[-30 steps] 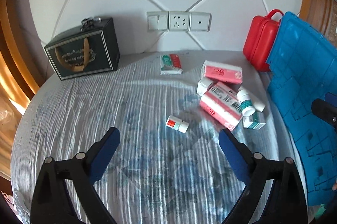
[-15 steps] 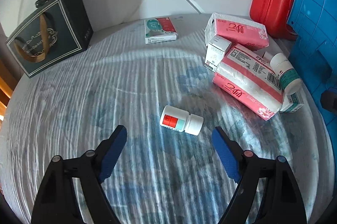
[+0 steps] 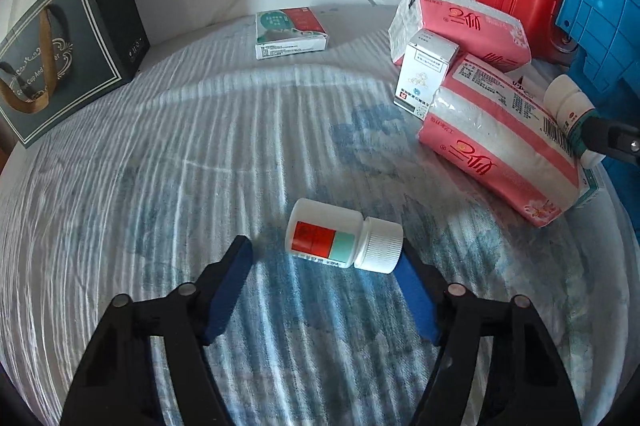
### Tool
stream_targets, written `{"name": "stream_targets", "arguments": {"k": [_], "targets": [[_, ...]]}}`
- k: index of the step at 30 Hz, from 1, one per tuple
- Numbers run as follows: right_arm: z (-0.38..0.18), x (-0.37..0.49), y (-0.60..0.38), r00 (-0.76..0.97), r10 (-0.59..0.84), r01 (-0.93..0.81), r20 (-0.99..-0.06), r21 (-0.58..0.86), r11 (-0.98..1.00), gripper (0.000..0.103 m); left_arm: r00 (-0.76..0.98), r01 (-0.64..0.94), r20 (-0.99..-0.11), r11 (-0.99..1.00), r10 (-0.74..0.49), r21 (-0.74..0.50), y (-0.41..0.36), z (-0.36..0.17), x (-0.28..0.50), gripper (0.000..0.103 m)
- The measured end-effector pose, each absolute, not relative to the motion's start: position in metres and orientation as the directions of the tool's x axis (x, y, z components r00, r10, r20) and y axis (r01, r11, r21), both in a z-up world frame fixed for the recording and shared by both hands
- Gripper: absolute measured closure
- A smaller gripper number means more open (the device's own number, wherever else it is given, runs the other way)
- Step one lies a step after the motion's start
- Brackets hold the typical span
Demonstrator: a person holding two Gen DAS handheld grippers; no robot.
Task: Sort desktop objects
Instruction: 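Grasp the red-labelled white bottle with the left tool while the right tool grasps the teal-labelled bottle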
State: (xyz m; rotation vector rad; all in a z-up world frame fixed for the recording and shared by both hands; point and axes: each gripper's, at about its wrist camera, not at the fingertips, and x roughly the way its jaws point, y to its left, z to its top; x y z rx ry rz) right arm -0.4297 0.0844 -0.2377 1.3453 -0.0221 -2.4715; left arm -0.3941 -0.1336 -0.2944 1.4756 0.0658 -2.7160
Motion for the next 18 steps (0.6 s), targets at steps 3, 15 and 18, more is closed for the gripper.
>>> {"name": "stream_targets", "arguments": {"k": [3,15,18], "targets": [[-0.245,-0.438,0.081,-0.495,-0.283,0.277,-0.822,0.159,-0.948,0.037,-0.552,0.059,-0.834,-0.998,-0.019,-0.016,-0.133,-0.293,-0.393,0.049],[-0.237,-0.427,0.081,-0.514,-0.317,0.323,-0.797,0.162,-0.932,0.070,-0.610,0.123,-0.787,-0.992,-0.091,0.019,-0.130,-0.250,-0.368,0.052],[-0.223,-0.412,0.079,-0.535,-0.338,0.337,-0.774,0.171,-0.926,0.070,-0.637,0.155,-0.760,-0.987,-0.126,0.034,-0.128,-0.224,-0.348,0.052]]}}
